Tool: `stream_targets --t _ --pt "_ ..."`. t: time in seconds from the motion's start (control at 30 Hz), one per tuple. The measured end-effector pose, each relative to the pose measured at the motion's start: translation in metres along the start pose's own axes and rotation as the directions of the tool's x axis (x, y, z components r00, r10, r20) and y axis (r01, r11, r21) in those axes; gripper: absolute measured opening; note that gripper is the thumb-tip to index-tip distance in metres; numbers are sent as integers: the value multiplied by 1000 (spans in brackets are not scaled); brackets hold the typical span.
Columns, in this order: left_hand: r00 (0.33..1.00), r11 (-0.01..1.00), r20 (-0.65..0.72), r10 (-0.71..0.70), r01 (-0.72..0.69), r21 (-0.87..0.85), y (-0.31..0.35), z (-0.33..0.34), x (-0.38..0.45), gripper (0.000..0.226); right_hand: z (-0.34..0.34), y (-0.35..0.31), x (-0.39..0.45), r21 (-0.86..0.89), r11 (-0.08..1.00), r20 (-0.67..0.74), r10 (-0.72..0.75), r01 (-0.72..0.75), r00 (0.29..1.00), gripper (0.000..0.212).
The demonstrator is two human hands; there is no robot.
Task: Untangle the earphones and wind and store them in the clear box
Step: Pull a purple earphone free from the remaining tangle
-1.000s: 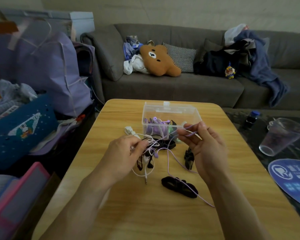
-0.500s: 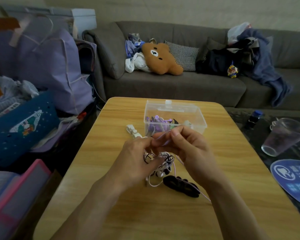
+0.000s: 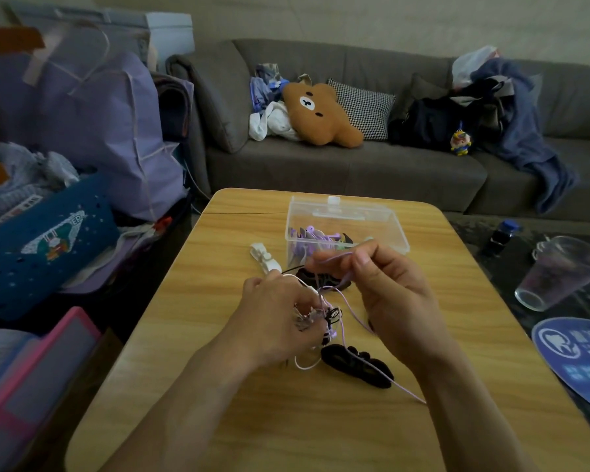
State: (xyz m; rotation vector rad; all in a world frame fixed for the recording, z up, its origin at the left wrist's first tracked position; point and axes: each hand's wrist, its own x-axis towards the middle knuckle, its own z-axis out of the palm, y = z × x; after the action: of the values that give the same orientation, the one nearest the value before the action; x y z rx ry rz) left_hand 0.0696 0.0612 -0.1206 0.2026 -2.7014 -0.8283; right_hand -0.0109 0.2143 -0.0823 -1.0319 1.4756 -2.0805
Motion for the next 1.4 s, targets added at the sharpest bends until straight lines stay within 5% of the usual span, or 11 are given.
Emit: stream_targets --t 0.23,0.33,0.4,0.53,0.63,0.73,0.8,0.87,1.0,1.3,1.4 --pt "999 1000 41 -3 2 23 -1 -6 -1 32 -4 5 2 165 985 -77 -48 60 996 27" --pt "1000 995 -6 -29 29 -96 -3 -7 -3 39 -5 6 4 189 981 -152 -6 35 988 21" --pt "998 988 -42 -46 39 -150 -6 -9 -3 24 -7 5 5 186 983 -189 33 2 981 18" --pt "999 954 20 -43 47 -297 -1 -11 -4 14 -8 5 3 226 973 -128 74 -44 989 20" --pt "996 967 -92 -15 -9 -255 -2 -6 -2 8 -4 0 1 206 975 -68 98 -82 993 18" --pt "985 930 -135 -106 50 -363 -1 -9 0 12 -6 1 0 -70 985 -148 145 -156 978 9" --pt "973 906 -171 -152 68 -418 -1 -13 1 9 -10 8 -1 -416 873 -229 171 -255 958 25" --pt "961 903 -217 -169 62 -425 -3 -16 2 9 -9 13 -2 -585 776 -168 168 -235 971 43" --pt "959 861 -185 -213 95 -500 -6 -21 3 10 -3 22 -2 -721 685 12 165 -106 986 52" --pt "937 805 -140 -319 190 -562 -7 -24 2 15 2 24 -3 -745 653 -55 143 -136 988 7" --pt "944 823 -143 -299 179 -540 -10 -24 3 11 4 31 -3 -753 645 -97 81 -126 992 20"
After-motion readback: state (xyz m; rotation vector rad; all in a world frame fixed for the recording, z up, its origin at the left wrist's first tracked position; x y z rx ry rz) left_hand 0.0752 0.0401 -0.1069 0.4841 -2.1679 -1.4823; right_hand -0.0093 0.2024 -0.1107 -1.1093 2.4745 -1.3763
